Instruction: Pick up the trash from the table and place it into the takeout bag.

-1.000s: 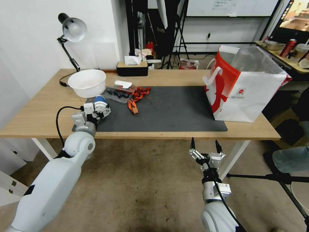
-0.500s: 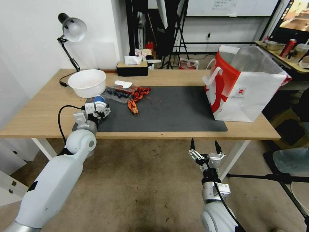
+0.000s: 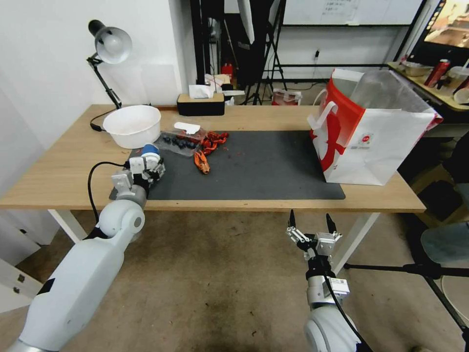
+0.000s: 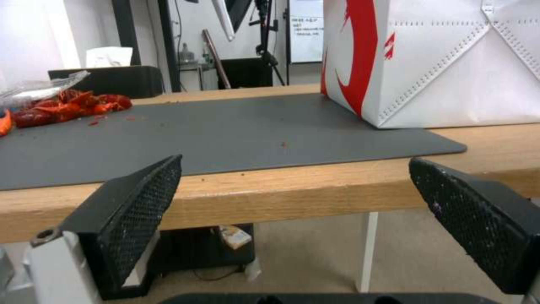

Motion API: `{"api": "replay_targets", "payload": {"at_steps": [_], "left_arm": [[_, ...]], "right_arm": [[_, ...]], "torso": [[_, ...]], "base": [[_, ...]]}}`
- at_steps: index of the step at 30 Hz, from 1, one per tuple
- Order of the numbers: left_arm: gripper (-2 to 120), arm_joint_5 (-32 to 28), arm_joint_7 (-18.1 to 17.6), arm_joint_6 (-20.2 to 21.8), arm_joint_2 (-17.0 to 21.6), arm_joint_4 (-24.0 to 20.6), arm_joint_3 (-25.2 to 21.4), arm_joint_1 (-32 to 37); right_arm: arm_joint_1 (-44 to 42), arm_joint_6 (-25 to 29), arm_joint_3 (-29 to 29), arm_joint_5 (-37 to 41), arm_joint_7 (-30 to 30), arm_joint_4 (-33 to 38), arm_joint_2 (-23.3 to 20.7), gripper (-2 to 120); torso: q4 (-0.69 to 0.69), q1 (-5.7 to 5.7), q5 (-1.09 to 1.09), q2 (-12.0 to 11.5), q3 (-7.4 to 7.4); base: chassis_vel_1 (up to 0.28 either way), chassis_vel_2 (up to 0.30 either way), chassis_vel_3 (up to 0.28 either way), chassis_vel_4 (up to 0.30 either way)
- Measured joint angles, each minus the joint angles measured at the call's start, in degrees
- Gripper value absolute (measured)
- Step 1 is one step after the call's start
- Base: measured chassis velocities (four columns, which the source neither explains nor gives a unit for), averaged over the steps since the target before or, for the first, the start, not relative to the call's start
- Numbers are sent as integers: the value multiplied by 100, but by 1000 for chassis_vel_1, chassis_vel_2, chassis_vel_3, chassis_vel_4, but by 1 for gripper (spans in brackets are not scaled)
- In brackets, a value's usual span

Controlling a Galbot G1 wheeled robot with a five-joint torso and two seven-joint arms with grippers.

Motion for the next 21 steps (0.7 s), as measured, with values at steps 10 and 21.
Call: {"api": "replay_targets", "payload": {"at_steps": [10, 21], "left_arm": [[61, -288, 2334, -1562, 186, 433, 373, -457], [61, -847, 2855, -1868, 209, 831, 1761, -1706]], "right_arm": [[5, 10, -14, -32, 1, -30, 38, 100], [-5, 35, 68, -47, 18, -51, 118, 100]], "torso": [[0, 0, 1, -1, 0], [-2, 0, 2, -1, 0]], "base": [[0, 0, 0, 0], [0, 0, 0, 0]]}}
